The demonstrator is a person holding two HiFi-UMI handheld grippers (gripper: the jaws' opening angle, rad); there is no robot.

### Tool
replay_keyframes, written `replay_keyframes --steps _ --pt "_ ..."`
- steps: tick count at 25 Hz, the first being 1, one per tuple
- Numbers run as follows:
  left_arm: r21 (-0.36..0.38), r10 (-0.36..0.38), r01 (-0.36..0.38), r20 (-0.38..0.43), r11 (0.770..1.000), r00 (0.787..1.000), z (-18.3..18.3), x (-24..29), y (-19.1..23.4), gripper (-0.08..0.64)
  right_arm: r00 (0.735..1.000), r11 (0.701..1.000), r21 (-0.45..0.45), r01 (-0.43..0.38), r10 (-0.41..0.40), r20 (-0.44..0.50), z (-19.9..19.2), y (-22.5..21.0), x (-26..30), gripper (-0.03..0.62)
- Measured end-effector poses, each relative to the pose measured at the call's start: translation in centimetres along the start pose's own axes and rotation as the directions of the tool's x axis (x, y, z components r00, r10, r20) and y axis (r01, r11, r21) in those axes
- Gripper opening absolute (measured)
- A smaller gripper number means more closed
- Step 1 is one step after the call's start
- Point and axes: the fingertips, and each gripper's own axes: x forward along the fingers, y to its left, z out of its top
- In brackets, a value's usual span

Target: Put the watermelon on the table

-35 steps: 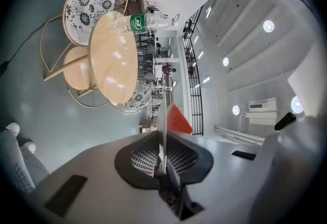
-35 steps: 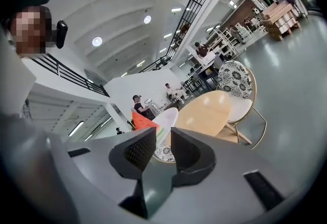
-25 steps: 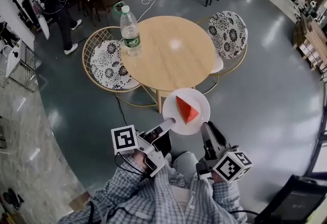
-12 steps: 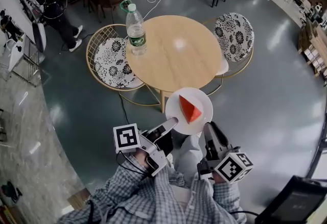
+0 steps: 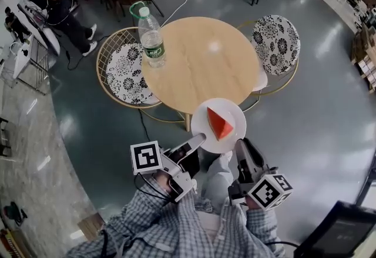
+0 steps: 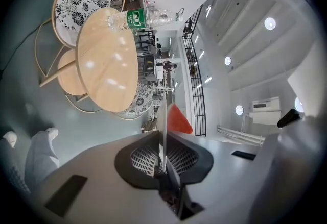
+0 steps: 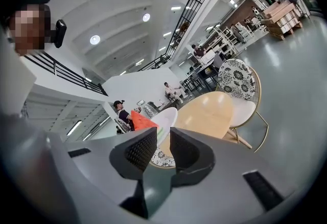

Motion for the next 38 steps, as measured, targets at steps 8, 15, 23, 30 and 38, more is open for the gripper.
replay_keyframes --steps 8,15,23,30,38 --pt "0.0 0.001 -0.001 0.037 1.0 0.999 2.1 5.7 0.3 0.034 0.999 0.998 -0.045 -0.033 0.031 -0.043 4.2 -3.7 3.0 0.087" --pt "0.017 0.006 -0.007 0.06 1.0 0.998 3.3 11.2 0.0 0.034 0.996 0.998 -0.04 -0.053 0.05 -0.068 8.2 -7.4 5.1 0.087" --pt "0.017 0.012 -0.014 0.085 1.0 0.996 4.4 16.9 -0.1 0.034 0.995 0.997 -0.034 -0.073 0.071 -0.07 12.6 -11.2 7.0 0.087" --pt "0.028 0.03 -0.033 0.1 0.999 0.995 5.2 19.4 0.1 0.034 0.993 0.997 -0.026 -0.072 0.069 -0.091 14.4 -13.0 8.4 0.087" --pt "0.045 0.076 -0.079 0.072 0.996 0.994 7.7 21.5 2.1 0.034 0.993 0.999 0.006 -0.035 0.035 -0.109 14.0 -15.6 11.2 0.087"
